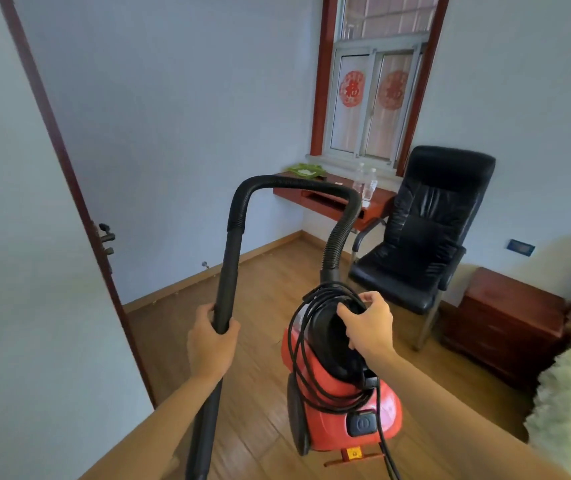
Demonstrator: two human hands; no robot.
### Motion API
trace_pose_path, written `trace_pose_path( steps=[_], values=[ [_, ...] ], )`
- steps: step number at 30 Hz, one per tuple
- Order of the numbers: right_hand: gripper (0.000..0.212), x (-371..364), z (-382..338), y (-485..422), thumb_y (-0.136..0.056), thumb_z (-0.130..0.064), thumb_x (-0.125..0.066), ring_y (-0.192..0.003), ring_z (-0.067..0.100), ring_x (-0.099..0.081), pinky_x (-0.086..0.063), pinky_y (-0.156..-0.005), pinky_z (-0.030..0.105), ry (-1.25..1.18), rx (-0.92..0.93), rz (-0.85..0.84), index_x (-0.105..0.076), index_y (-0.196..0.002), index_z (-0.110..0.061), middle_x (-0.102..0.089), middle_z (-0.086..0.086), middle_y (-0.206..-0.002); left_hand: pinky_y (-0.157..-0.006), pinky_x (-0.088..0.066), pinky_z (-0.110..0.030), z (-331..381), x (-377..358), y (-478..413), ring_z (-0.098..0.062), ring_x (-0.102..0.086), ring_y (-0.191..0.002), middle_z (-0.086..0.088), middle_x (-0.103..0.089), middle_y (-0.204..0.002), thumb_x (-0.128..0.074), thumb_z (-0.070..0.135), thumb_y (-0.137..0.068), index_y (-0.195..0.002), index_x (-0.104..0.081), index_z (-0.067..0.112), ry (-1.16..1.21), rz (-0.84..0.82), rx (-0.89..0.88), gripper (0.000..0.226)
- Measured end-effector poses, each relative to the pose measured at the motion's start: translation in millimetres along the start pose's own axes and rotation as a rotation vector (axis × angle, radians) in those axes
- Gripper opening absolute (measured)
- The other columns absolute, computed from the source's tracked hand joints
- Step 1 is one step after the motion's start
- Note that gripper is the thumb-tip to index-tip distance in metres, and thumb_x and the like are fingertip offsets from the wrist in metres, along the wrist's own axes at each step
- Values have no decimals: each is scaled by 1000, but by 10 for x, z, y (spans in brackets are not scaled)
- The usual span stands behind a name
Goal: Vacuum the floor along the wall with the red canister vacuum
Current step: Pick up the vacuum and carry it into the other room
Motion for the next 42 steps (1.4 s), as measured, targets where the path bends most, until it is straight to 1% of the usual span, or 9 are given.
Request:
trace_pose_path(
  steps=[5, 11, 15, 22, 26, 29, 31, 34, 42],
  values=[
    [33, 10, 90, -748, -88, -21, -72, -38, 13, -54, -45, -37, 24, -25, -59, 55, -51, -113, -15, -68, 14, -84, -49, -48, -18, 6, -803, -663, -12, -65, -65, 5, -63, -87, -70, 17, -88, -117, -54, 19, -2, -81, -26, 33],
    [30, 26, 28, -1562, -90, -20, -71, -35, 13, -52, -46, -39, 26, -7, -60, 89, -51, -112, -16, -66, 12, -74, -45, -50, -19, 125, -1626, -1361, -15, -61, -58, 2, -62, -79, -67, 9, -89, -110, -52, 20, 100, -142, 17, 28],
    [29, 88, 1, -2044, -91, -21, -71, -36, 14, -52, -47, -40, 27, 17, -57, 120, -52, -111, -17, -65, 11, -72, -53, -56, -30, 122, -2022, -1756, -16, -64, -62, 3, -63, -81, -67, 11, -90, -112, -53, 19, 126, -148, 47, 27],
    [30, 74, 109, -2899, -90, -21, -72, -34, 11, -52, -46, -39, 25, 50, -62, 133, -53, -113, -16, -68, 12, -81, -55, -59, -43, 2, -2630, -2334, -23, -67, -60, -1, -67, -79, -67, 16, -90, -112, -51, 24, 97, -154, 62, 28],
    [28, -39, 219, -3448, -90, -20, -72, -35, 13, -52, -47, -39, 27, 51, -68, 91, -53, -111, -16, -67, 13, -79, -57, -60, -44, -124, -3034, -2653, -23, -67, -61, -1, -67, -79, -68, 17, -90, -112, -51, 25, 93, -140, 105, 29],
    [25, -175, 310, -3885, -90, -18, -71, -36, 16, -52, -46, -39, 29, 48, -57, 46, -53, -107, -17, -66, 12, -73, -50, -55, -36, -206, -3327, -2890, -23, -65, -59, -3, -66, -80, -67, 17, -89, -111, -52, 24, 90, -114, 147, 27],
    [25, -293, 370, -4194, -89, -18, -72, -40, 16, -54, -47, -40, 29, 47, -63, -1, -53, -106, -18, -67, 11, -78, -50, -52, -32, -257, -3516, -3059, -22, -65, -61, -3, -66, -82, -67, 17, -89, -113, -52, 23, 89, -93, 165, 28],
    [24, -481, 432, -4636, -89, -19, -72, -46, 17, -57, -48, -41, 28, 45, -55, -57, -52, -102, -21, -67, 11, -83, -53, -53, -33, -382, -3754, -3307, -22, -65, -64, -5, -67, -85, -67, 18, -89, -115, -52, 21, 99, -56, 218, 30],
    [25, -1081, 530, -5612, -90, -23, -73, -52, 16, -61, -46, -40, 24, 94, -30, -203, -49, -100, -26, -68, 9, -87, -51, -50, -31, -757, -4090, -3853, -21, -63, -61, -3, -64, -80, -67, 18, -90, -115, -52, 18, 55, 60, 291, 30]
  ],
)
Point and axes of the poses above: each hand's wrist, its own y-axis away from the middle knuckle, its own x-axis out of the back of the hand, z = x × y, the point moved 9 cm from there along -y, towards the middle knuckle
